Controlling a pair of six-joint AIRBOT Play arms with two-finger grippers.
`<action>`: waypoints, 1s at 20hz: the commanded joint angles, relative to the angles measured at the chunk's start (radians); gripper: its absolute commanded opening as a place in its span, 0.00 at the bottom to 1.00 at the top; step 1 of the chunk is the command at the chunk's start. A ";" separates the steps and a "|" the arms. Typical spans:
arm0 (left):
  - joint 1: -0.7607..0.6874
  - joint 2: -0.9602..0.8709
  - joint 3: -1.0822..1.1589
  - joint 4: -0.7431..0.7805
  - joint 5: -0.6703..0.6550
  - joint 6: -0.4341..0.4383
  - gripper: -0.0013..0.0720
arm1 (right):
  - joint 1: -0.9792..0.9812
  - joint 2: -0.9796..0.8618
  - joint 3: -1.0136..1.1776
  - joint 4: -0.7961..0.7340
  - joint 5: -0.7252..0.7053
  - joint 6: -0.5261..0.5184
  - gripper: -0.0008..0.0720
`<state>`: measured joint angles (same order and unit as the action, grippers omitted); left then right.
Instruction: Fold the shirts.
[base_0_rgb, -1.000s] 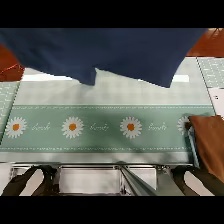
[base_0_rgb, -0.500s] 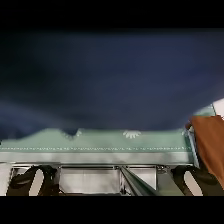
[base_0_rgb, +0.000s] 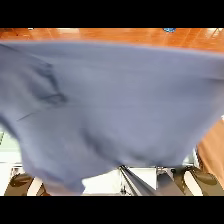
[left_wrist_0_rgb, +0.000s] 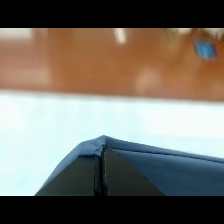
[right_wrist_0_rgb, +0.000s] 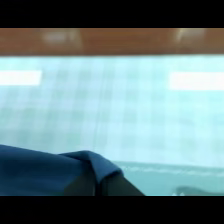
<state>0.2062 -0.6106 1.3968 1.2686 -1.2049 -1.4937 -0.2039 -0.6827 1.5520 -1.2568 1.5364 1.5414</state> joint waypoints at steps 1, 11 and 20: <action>-0.003 -0.182 -0.161 -0.112 0.081 0.020 0.04 | 0.000 -0.079 -0.273 0.034 -0.187 -0.034 0.04; -0.045 -0.991 0.032 -0.306 0.403 0.030 0.04 | 0.000 -0.887 -0.145 0.320 -0.604 -0.143 0.04; -0.026 -1.101 0.159 -0.344 0.140 0.034 0.05 | -0.012 -1.070 0.028 0.363 -0.470 -0.159 0.04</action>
<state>0.1646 -1.7100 1.5398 0.9356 -0.9741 -1.4631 -0.2077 -1.7351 1.5578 -0.9028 1.0077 1.3983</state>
